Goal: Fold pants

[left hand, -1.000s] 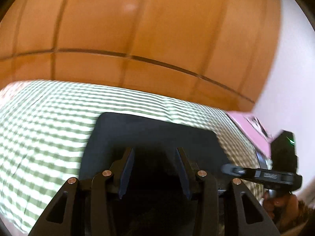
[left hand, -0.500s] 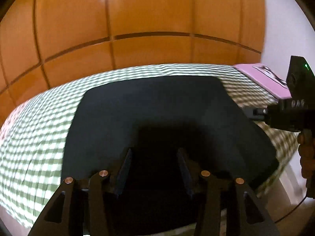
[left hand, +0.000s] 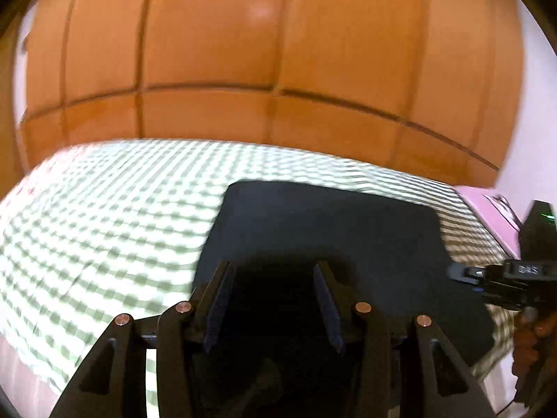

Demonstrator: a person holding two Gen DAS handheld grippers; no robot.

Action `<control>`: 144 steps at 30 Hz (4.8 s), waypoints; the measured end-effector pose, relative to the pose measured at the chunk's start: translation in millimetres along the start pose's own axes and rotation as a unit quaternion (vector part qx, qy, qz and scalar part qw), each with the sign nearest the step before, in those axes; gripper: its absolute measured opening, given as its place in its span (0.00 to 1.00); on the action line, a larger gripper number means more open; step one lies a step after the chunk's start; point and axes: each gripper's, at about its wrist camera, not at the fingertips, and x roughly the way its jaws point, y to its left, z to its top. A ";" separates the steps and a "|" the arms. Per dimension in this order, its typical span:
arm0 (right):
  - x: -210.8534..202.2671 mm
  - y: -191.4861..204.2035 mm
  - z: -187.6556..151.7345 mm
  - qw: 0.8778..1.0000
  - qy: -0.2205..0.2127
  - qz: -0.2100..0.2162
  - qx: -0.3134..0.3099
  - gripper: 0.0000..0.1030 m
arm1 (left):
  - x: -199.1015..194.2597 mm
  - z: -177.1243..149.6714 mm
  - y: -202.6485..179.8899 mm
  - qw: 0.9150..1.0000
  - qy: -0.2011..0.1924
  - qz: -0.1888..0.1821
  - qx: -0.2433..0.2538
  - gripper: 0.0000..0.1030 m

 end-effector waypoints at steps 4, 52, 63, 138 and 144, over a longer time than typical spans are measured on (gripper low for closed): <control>-23.5 56.7 23.1 0.987 -0.052 -0.069 -0.135 0.03 | 2.7 -2.6 7.0 0.999 0.007 -0.016 -0.034 0.46; 72.9 33.3 28.0 0.977 -0.085 -0.134 -0.141 0.00 | 94.2 40.4 -6.7 0.998 0.059 -0.026 -0.018 0.52; 50.9 32.1 17.9 0.970 -0.111 -0.159 -0.146 0.00 | 78.6 33.4 -2.5 0.998 0.049 -0.031 -0.013 0.52; 18.4 -23.7 178.0 0.973 -0.152 -0.093 -0.145 0.48 | 161.1 156.2 -39.1 0.984 0.002 -0.178 0.007 0.45; 79.8 -76.1 214.9 0.976 -0.122 -0.140 -0.114 0.48 | 248.6 164.8 -48.4 0.989 0.046 -0.136 0.021 0.46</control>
